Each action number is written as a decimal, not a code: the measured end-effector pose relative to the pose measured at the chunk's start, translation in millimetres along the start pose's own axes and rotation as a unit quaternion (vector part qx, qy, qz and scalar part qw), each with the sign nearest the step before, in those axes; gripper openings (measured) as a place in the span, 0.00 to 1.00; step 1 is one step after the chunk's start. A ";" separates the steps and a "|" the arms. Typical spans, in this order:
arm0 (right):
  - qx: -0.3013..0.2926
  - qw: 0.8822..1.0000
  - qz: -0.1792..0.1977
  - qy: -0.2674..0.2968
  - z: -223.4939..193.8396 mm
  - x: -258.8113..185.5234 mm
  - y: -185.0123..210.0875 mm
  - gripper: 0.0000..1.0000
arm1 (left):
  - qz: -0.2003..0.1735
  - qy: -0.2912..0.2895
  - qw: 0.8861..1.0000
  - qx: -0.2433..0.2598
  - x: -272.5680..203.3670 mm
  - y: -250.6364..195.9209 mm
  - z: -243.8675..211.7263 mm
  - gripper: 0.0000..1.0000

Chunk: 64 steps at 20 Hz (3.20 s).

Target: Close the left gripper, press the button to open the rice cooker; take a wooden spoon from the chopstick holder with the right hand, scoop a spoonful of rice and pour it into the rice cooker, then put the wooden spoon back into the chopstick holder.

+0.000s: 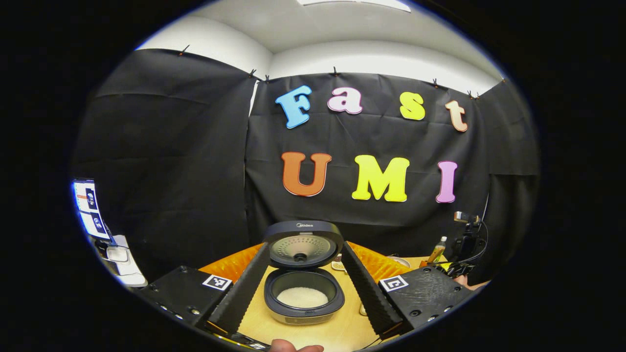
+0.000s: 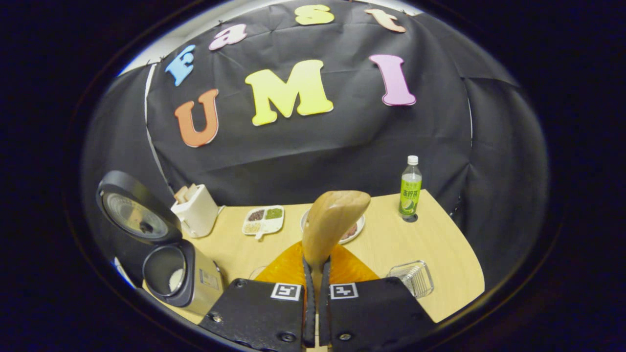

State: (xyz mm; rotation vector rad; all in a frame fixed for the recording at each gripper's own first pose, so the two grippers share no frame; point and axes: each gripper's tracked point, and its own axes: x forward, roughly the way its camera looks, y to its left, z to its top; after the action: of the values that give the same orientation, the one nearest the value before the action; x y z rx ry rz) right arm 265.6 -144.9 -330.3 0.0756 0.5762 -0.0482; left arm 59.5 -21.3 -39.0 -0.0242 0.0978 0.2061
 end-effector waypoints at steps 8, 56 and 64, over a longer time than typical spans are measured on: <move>-0.182 0.979 -0.095 -0.007 -43.9 39.5 -6.7 0.08 | 0.032 0.020 0.999 0.000 1.6 16.9 -11.4 0.95; 0.411 0.891 0.185 0.049 0.6 -0.8 -22.2 0.08 | 0.002 0.061 0.998 -0.004 -15.7 -32.5 -34.9 0.95; 0.375 0.887 0.267 0.036 75.8 -45.6 80.4 0.08 | 0.034 0.035 0.999 0.004 -38.8 8.7 -25.9 0.95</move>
State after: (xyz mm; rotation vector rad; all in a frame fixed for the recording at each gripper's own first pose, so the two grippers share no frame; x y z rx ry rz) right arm 273.9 -70.1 -237.4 0.9948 0.5681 0.2735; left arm 17.5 -21.5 -61.0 -0.0196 0.1688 0.2724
